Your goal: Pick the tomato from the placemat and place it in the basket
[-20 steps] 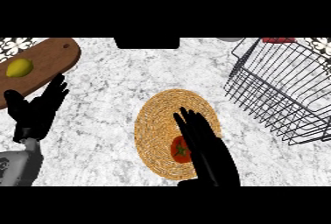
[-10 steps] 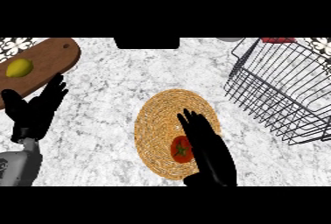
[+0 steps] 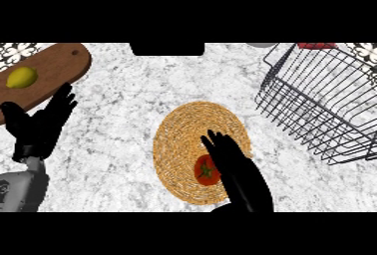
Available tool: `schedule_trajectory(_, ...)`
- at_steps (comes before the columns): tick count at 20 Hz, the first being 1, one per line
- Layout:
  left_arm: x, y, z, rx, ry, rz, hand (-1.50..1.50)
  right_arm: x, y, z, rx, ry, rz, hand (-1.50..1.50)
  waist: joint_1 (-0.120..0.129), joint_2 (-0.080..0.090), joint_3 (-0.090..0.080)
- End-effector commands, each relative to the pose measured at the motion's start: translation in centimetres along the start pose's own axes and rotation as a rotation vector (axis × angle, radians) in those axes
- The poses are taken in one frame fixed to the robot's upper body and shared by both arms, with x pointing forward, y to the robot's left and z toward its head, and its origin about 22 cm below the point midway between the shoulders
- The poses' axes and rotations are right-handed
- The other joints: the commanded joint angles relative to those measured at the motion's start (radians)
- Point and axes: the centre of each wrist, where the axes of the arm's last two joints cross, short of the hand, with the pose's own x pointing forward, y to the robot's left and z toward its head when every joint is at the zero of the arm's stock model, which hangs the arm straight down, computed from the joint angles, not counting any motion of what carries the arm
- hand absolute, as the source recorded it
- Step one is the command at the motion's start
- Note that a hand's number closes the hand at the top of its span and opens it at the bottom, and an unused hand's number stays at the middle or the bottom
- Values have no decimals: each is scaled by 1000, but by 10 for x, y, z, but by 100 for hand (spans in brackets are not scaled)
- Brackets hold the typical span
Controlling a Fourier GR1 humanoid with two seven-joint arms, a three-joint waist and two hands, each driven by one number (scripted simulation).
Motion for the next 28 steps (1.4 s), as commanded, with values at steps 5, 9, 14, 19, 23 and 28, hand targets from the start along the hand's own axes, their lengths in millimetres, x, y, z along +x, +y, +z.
schedule_trajectory(5,-19,-6,-6,2,12,5,0,7,13,11,17,-47,8,-150,-1,0,0)
schedule_trajectory(9,4,6,-8,1,1,-13,0,2,22,0,14,18,70,-150,0,0,0)
schedule_trajectory(14,-8,8,-5,-1,1,-9,0,-12,36,-6,2,50,94,-150,1,0,0)
schedule_trajectory(19,-20,-17,3,-20,14,-9,0,-10,53,-17,73,15,248,150,6,0,0)
schedule_trajectory(23,-9,-9,18,3,-1,11,0,-15,55,-6,70,20,233,150,3,-1,0)
schedule_trajectory(28,-11,-14,2,-2,-2,-11,0,-1,68,-29,58,0,235,150,5,1,0)
